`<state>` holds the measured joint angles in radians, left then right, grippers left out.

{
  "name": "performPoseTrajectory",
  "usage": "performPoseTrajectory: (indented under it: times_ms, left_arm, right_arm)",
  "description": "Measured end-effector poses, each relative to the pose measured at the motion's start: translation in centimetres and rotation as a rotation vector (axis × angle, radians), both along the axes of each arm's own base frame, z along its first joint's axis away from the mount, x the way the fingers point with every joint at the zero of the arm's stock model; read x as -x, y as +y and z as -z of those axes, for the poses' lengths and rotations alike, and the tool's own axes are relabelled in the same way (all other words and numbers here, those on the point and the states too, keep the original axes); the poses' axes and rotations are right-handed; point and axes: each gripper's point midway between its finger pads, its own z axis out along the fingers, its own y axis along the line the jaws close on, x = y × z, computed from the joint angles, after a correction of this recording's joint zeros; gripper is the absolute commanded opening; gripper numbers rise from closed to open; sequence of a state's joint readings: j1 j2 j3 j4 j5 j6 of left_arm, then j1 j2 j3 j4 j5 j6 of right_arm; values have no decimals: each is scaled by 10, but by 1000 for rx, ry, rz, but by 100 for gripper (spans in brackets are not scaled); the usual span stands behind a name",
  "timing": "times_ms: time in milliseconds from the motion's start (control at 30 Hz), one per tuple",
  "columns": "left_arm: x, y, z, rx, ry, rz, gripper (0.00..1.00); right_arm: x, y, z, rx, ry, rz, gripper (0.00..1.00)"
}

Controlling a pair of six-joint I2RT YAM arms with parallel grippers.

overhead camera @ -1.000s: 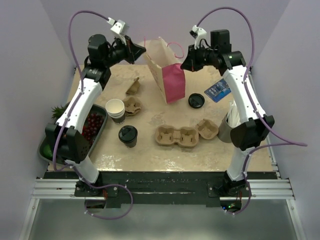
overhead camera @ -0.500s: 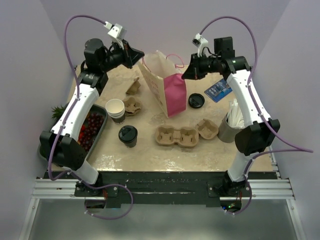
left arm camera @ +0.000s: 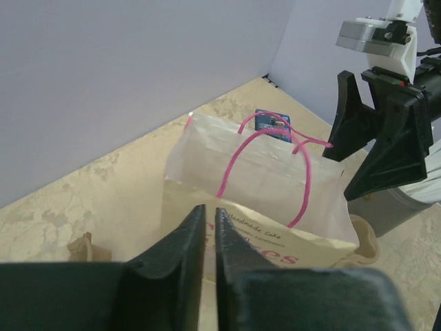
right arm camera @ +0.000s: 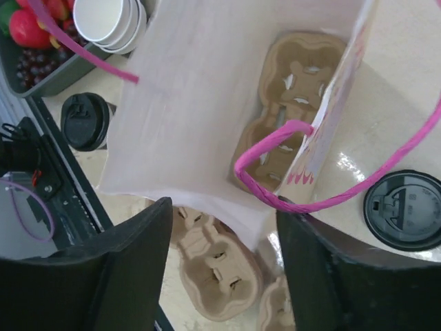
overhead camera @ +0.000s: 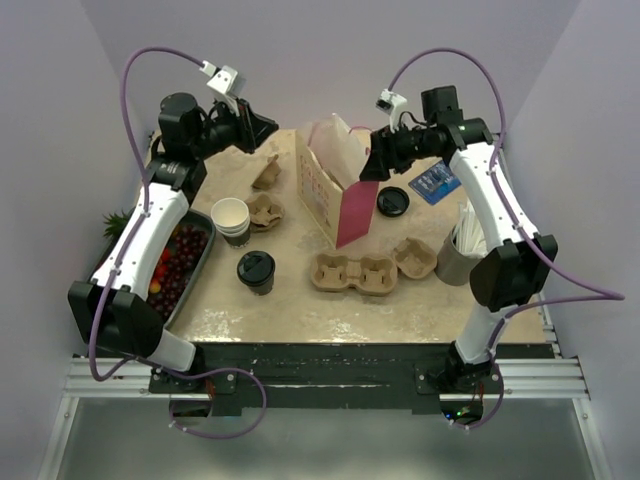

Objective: Pack the takeout coffee

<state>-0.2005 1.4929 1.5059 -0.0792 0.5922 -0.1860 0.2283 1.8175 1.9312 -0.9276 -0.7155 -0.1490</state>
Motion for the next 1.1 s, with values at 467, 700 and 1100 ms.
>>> performPoseTrajectory:
  times_ms: [467, 700, 1100]
  left_arm:
    - [0, 30, -6, -20, -25, -95, 55]
    - [10, 46, -16, -22, -52, -140, 57]
    - [19, 64, -10, -27, -38, -186, 59]
  right_arm:
    - [90, -7, -87, 106, -642, -218, 81]
    - [176, 48, 33, 268, -620, -702, 75]
    - [202, -10, 189, 659, -199, -842, 63]
